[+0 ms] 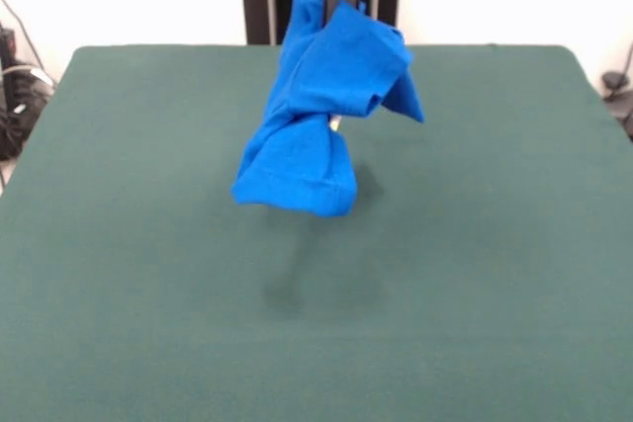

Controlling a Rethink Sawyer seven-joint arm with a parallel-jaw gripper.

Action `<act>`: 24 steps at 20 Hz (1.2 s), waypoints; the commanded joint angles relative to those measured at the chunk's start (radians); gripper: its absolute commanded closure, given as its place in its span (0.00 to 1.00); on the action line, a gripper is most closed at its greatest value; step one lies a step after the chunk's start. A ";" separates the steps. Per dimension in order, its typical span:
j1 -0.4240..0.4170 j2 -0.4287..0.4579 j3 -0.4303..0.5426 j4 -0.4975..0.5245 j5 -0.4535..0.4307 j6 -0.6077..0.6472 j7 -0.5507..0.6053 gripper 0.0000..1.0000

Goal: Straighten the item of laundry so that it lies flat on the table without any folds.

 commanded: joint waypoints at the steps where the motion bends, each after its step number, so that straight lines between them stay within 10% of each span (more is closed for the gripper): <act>1: 0.052 0.025 0.075 0.073 0.059 0.008 0.188 1.00; 10: 0.072 0.047 0.041 0.078 0.022 -0.100 0.196 1.00; 11: 0.065 0.047 0.048 0.082 0.026 -0.104 0.189 0.00; 24: 0.051 0.111 0.079 0.065 0.032 -0.163 0.173 0.00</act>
